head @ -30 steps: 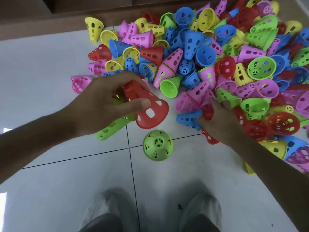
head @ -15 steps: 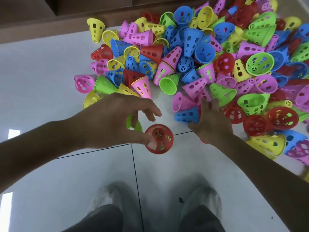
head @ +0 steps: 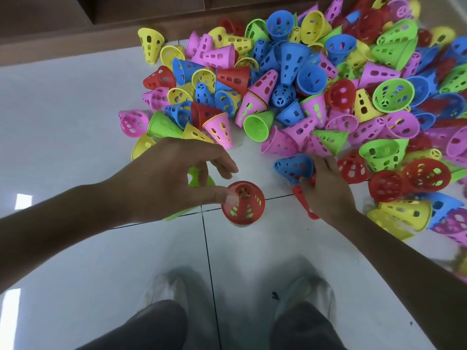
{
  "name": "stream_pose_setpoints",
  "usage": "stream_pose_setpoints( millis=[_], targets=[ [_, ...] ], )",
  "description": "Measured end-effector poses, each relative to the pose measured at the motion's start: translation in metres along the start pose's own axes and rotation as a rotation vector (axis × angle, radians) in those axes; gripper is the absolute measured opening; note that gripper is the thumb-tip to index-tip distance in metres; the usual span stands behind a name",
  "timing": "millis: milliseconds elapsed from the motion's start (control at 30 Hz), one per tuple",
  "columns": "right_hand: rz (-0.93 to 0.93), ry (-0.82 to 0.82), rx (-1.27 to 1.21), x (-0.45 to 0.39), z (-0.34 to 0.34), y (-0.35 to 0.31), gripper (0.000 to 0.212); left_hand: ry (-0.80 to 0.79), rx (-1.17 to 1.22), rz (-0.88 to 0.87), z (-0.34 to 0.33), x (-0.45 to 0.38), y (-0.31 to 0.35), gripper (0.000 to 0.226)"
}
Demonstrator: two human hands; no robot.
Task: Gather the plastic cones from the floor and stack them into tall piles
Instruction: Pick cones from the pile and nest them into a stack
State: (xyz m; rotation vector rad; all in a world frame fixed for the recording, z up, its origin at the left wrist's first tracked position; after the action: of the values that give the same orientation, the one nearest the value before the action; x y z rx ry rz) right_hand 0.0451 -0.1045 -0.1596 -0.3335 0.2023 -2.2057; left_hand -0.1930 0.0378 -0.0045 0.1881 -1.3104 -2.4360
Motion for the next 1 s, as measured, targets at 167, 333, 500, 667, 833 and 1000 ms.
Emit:
stream_pose_setpoints(
  millis=[167, 333, 500, 667, 833, 1000],
  targets=[
    [-0.014, 0.034, -0.132, 0.01, 0.005, 0.001, 0.058, 0.218, 0.101, -0.039, 0.004, -0.002, 0.017, 0.037],
    [0.011, 0.126, -0.269, 0.027, 0.025, -0.013, 0.058, 0.413, 0.303, 0.085, 0.005, -0.012, 0.026, 0.029],
    [0.06, 0.204, -0.354, 0.046, 0.047, -0.032, 0.059, 0.496, 0.907, 0.628, -0.006, -0.007, -0.005, 0.055],
    [0.151, 0.213, -0.343, 0.062, 0.063, -0.05, 0.062, 0.377, 1.157, 0.939, -0.021, 0.017, -0.02, 0.059],
    [0.197, 0.23, -0.323, 0.069, 0.07, -0.056, 0.062, 0.419, 1.254, 0.957, -0.032, 0.032, -0.035, 0.049],
    [0.186, 0.228, -0.33, 0.073, 0.071, -0.056, 0.064, 0.556, 0.962, 0.804, -0.034, 0.038, -0.071, 0.028]
  ],
)
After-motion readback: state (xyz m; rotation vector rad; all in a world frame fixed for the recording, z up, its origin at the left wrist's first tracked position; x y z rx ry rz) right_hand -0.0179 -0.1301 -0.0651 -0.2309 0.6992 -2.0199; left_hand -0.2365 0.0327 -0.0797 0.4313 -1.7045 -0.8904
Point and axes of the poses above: each hand's wrist, its own x-axis away from the middle knuckle, its own z-axis out of the back of the hand, y = z × x, the point moved 6 cm from there along -x, towards the middle knuckle, and after that the axes turned 12 degrees about x, right-handed, at the moved point
